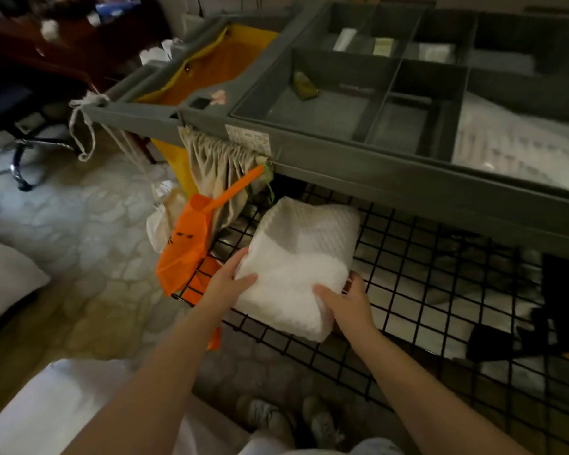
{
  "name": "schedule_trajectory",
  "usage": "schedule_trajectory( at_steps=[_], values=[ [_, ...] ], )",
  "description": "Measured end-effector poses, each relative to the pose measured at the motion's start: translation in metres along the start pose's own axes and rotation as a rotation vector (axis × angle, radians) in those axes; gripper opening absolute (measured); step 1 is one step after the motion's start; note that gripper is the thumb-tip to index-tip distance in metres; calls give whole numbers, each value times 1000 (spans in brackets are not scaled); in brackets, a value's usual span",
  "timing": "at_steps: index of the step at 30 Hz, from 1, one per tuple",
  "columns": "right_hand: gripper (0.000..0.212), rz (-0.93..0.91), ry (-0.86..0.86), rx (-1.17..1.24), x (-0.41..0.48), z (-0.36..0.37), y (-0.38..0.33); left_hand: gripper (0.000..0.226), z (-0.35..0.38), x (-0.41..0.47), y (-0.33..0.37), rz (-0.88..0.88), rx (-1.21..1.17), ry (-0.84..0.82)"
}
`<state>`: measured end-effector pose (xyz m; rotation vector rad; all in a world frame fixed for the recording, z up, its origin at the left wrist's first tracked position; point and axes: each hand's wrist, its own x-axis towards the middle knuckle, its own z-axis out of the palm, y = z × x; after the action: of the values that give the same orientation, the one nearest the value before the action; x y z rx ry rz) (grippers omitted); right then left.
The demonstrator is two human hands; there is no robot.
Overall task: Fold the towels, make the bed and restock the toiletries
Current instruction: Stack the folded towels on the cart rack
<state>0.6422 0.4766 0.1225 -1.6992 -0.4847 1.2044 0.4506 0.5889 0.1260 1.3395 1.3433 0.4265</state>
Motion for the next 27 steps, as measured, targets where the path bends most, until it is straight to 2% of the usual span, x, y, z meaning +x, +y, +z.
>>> schedule_trajectory(
  at_steps=[3, 5, 9, 12, 15, 19, 22, 25, 27],
  values=[
    [88, -5, -58, -88, 4, 6, 11, 56, -6, 13, -16, -90, 160, 64],
    [83, -36, -72, -119, 4, 13, 16, 55, -8, 16, -24, -114, 187, 111],
    [81, -51, -55, -201, 7, 28, 16, 47, -11, 15, -26, -47, 295, 265],
    [85, -180, 101, -564, 2, 36, 1, 45, -19, 9, -24, 17, 488, 270],
    [67, -420, 119, -844, -7, 60, -27, 43, -41, -1, -21, 51, 660, 288],
    [45, -746, -139, -897, -22, 138, -58, 37, -86, -38, -17, 64, 526, 530],
    [34, -852, -425, -918, -48, 219, -60, 45, -122, -95, -41, 32, 380, 743],
    [28, -987, -666, -999, -81, 296, -42, 24, -158, -150, -82, -126, 197, 1043],
    [29, -1072, -849, -1067, -108, 345, -19, 20, -181, -189, -120, -288, 72, 1232]
  ],
)
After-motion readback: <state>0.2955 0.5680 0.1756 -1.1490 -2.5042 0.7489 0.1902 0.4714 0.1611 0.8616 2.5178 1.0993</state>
